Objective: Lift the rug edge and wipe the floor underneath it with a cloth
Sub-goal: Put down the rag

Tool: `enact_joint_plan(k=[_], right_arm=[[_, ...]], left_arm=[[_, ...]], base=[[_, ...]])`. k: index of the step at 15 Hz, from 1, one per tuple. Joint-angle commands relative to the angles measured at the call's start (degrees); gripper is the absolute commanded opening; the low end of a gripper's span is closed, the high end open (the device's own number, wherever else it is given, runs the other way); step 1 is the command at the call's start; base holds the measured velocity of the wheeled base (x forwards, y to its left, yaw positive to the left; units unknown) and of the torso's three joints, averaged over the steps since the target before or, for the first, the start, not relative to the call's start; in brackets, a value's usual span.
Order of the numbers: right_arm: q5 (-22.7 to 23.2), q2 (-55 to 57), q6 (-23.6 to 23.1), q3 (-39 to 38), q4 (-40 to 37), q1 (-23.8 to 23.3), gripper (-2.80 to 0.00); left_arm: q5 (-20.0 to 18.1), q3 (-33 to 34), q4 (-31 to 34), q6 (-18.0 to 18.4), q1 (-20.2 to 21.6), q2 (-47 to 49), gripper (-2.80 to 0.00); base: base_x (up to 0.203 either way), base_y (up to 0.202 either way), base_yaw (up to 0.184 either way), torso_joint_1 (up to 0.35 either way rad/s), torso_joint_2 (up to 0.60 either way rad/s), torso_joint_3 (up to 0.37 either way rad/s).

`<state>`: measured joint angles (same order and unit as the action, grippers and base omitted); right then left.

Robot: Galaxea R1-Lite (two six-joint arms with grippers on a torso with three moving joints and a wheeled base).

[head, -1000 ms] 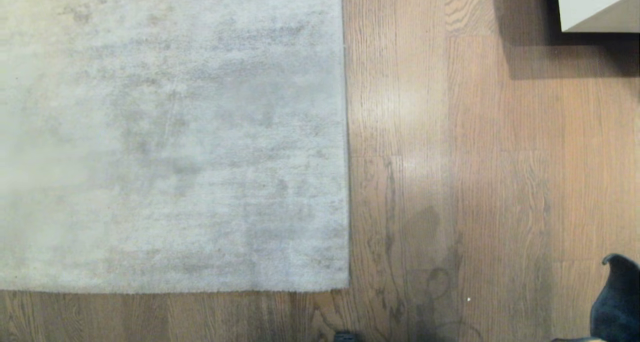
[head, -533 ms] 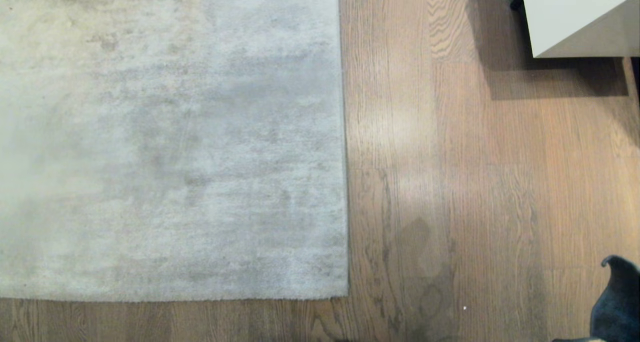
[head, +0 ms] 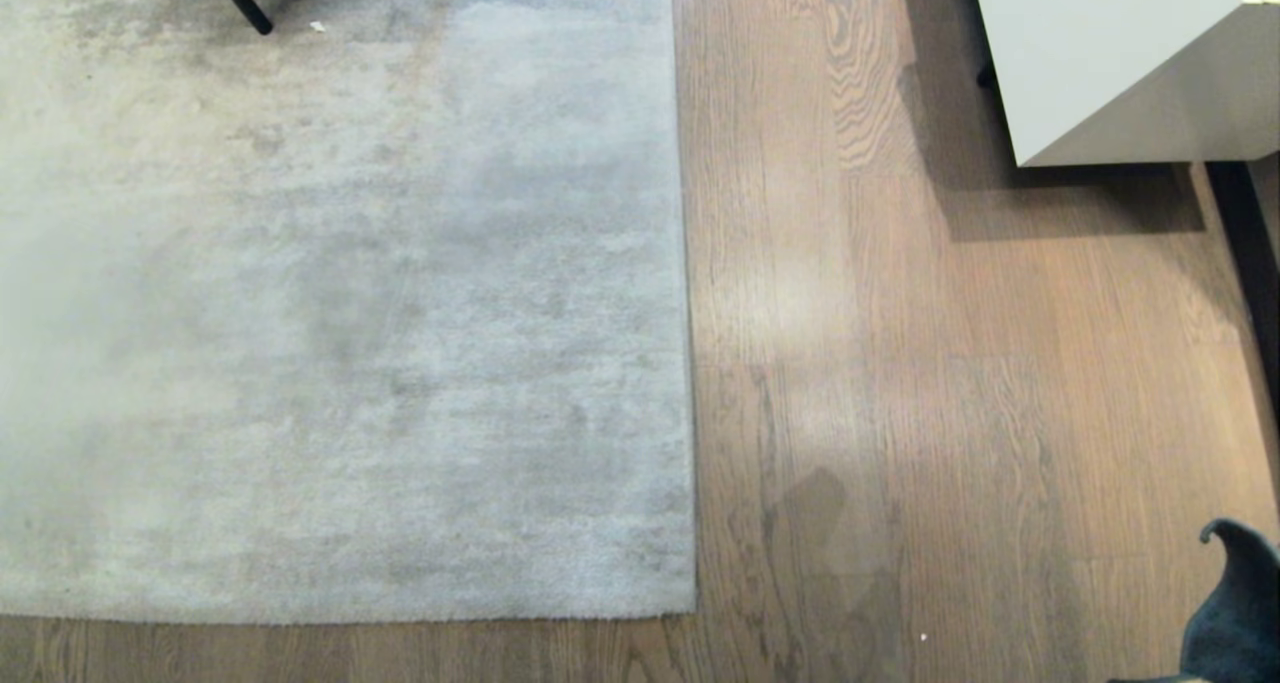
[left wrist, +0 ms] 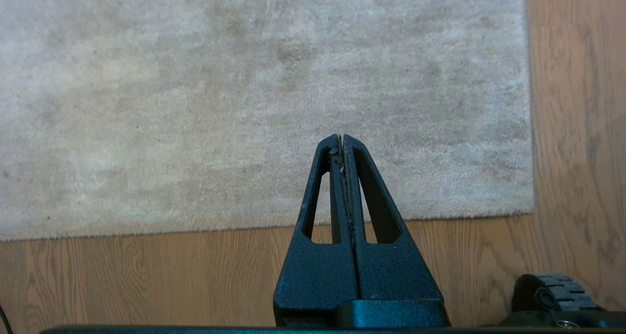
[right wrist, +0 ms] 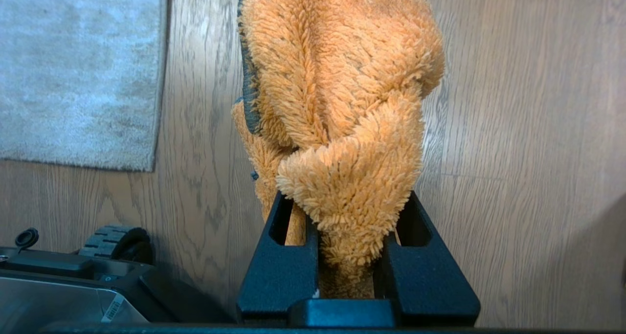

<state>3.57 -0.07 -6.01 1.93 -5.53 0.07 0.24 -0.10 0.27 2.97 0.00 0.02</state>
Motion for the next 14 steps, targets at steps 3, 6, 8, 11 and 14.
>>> enact_joint_plan(k=[3,6,8,11,14], right_arm=[[0.03,0.07,-0.06,0.01,0.00,0.01,-2.80],[0.03,0.07,-0.06,0.01,0.00,0.01,-2.80],[0.03,0.07,-0.06,0.09,0.00,0.01,-2.80],[0.03,0.07,-0.06,0.01,0.00,0.01,-2.80],[0.03,0.07,-0.06,0.01,0.00,0.01,-2.80]], left_arm=[[0.02,0.01,0.00,0.01,0.09,-0.02,-2.80],[0.11,0.01,-0.02,-0.34,0.00,-0.02,-2.80],[0.11,0.01,-0.02,-0.34,0.00,-0.02,-2.80],[0.11,0.01,0.00,-0.34,0.00,-0.02,-2.80],[0.11,0.01,0.00,-0.34,0.00,-0.02,-2.80]], base=[[0.000,0.000,0.000,0.001,0.00,0.205],[0.000,0.000,0.000,0.004,0.00,0.204],[0.000,0.000,0.000,0.000,0.00,0.207],[0.000,0.000,0.000,0.002,0.00,0.204],[0.000,0.000,0.000,0.000,0.00,0.205]])
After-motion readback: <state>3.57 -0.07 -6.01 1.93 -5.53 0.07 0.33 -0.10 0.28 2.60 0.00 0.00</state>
